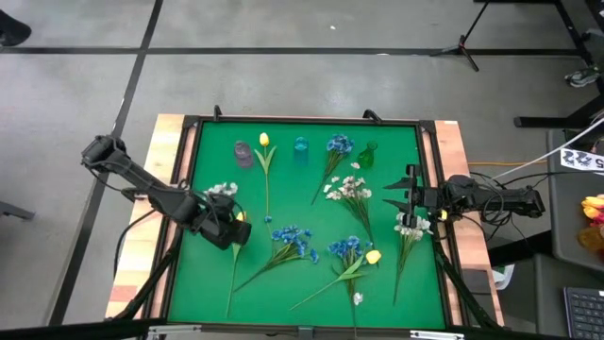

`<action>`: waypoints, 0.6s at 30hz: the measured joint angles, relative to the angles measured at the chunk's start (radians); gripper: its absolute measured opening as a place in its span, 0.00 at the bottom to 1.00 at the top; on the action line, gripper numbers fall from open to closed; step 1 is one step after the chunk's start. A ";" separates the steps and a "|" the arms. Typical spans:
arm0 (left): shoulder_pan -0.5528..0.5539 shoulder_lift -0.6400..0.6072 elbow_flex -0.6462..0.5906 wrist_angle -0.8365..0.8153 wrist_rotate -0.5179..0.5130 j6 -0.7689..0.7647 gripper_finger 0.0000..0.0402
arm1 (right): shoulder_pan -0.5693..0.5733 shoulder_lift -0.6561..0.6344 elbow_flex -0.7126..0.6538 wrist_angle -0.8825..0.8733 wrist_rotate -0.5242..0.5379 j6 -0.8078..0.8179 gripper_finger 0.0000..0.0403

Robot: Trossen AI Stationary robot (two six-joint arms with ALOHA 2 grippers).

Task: Sort flowers into vase by color
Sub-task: Put the top left white flowers into the violet vase

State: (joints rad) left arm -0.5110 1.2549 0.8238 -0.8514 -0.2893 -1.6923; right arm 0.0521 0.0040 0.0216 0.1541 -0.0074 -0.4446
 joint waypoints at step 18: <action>0.020 0.046 0.000 -0.012 0.123 1.028 0.52 | 0.000 0.000 0.000 -0.032 0.034 -0.008 0.40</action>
State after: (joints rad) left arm -0.4907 1.3006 0.8238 -0.8639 -0.1665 -0.6646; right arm 0.0518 0.0043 0.0216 0.1219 0.0261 -0.4522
